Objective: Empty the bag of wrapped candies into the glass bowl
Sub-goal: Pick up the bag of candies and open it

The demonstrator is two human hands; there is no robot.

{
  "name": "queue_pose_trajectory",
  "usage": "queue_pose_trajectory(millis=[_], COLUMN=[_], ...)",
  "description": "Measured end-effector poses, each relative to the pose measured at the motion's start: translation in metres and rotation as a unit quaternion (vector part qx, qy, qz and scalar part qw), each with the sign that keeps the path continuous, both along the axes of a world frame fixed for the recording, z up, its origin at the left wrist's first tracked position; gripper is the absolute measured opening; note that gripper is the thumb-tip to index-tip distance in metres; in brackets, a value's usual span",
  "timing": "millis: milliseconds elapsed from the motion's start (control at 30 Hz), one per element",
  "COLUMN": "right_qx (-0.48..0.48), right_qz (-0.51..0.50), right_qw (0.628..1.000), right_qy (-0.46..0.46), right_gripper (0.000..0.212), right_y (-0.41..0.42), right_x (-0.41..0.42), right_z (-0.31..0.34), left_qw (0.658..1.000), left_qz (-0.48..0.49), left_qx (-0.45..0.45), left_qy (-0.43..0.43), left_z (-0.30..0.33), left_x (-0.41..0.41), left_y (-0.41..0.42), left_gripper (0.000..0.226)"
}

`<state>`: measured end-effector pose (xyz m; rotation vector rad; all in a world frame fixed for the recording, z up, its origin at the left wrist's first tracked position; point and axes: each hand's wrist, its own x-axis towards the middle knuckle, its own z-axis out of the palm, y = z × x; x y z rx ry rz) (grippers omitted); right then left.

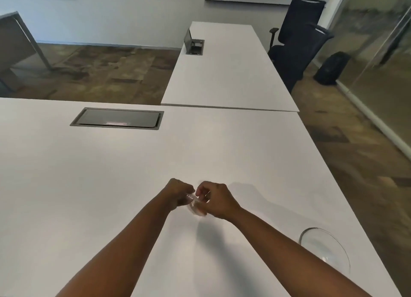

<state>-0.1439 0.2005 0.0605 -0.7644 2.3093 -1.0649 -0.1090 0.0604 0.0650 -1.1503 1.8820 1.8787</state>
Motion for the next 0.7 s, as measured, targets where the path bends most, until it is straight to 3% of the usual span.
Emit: queue_pose_trajectory(millis=[133,200,300,367,533,700], right_qx=[-0.009,-0.028,-0.057,-0.072,-0.118,-0.120], right_qz=[-0.063,-0.097,-0.170,-0.217,-0.301,-0.285], right_qw=[0.998,0.994,0.979,0.964,0.920,0.916], right_qy=[-0.020,-0.047,-0.095,-0.135,-0.221,-0.255], right_gripper=[0.014,0.016,0.017,0.018,0.014,0.010], right_y=[0.012,0.021,0.030,0.035,0.045,0.047], right_x=[-0.012,-0.020,-0.030,-0.034,-0.041,-0.042], right_z=[0.011,0.016,0.017,0.019,0.026,0.032], left_qw=[0.997,0.994,0.996,0.997,0.992,0.990], left_qz=[0.033,0.038,0.015,-0.012,-0.109,-0.118], left_qx=[0.058,0.093,0.055,0.011,0.006,-0.001], left_qy=[0.027,0.046,0.062,0.072,0.069,0.082], left_z=[0.013,0.019,0.021,0.022,0.024,0.023], left_x=[-0.015,-0.021,-0.028,-0.031,-0.035,-0.037], left_y=[0.014,0.022,0.031,0.038,0.056,0.066], left_gripper=[0.007,0.018,0.046,0.053,0.039,0.033])
